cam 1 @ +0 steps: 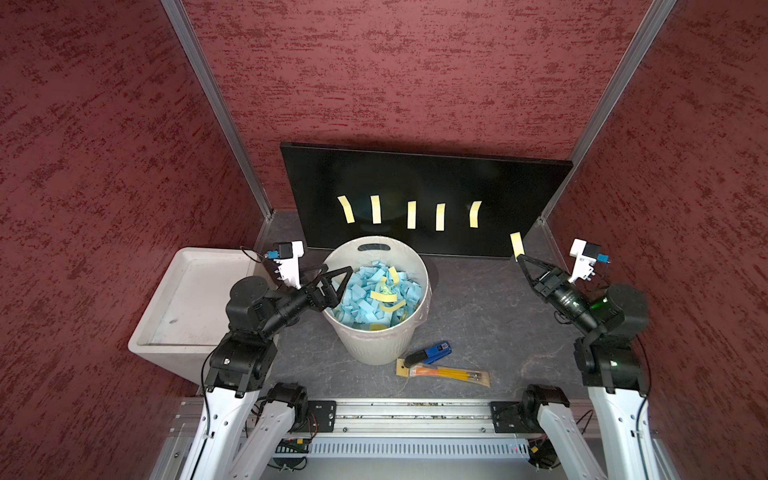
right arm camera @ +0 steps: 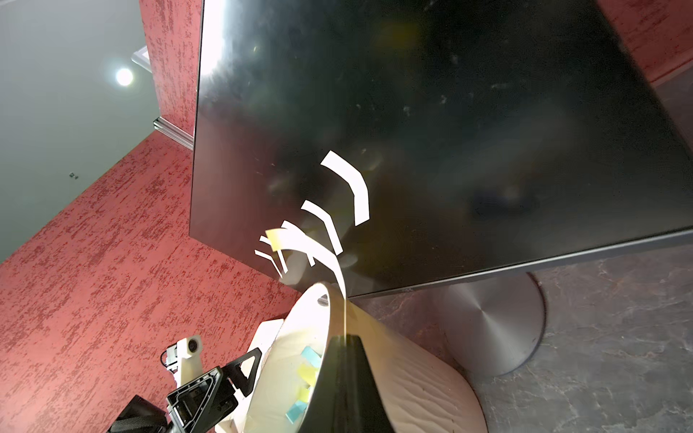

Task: Remove the sticky note from the monitor
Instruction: Place the sticky note in the trash bin.

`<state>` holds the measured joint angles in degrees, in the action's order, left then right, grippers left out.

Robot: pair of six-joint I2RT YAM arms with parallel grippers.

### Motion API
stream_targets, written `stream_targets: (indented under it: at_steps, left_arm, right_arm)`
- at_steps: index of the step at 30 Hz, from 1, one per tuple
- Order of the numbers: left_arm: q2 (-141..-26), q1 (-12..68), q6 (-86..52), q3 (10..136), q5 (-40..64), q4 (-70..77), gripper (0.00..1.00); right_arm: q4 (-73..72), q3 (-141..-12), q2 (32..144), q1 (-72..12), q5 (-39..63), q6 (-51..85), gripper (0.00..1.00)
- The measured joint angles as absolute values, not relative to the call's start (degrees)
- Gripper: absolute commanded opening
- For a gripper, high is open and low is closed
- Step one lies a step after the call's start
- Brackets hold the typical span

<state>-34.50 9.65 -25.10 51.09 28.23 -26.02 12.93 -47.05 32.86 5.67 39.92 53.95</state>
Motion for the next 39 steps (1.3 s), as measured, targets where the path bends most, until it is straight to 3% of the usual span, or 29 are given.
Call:
stream_targets:
  at_steps: [6,13,20,39]
  left_arm:
    - [-34.5,10.0,-25.0,51.1,27.0,-27.6,1.0]
    - [-34.5,10.0,-25.0,51.1,26.9,-27.5,1.0]
    - [-32.8,10.1,-25.0,50.6,26.9,-26.9,1.0]
    - [-31.9,10.2,-25.0,48.7,28.3,-25.2,1.0]
  right_arm:
    - [14.0,-47.0,32.8,0.3,40.2,54.4,0.0]
    - [15.3,-47.3,36.4,-13.3,35.7,52.1,0.0]
    - [17.1,-51.3,45.4,-29.6,27.1,47.4,0.0]
    - [29.6,-73.2,66.2,-56.8,3.2,31.6,0.0]
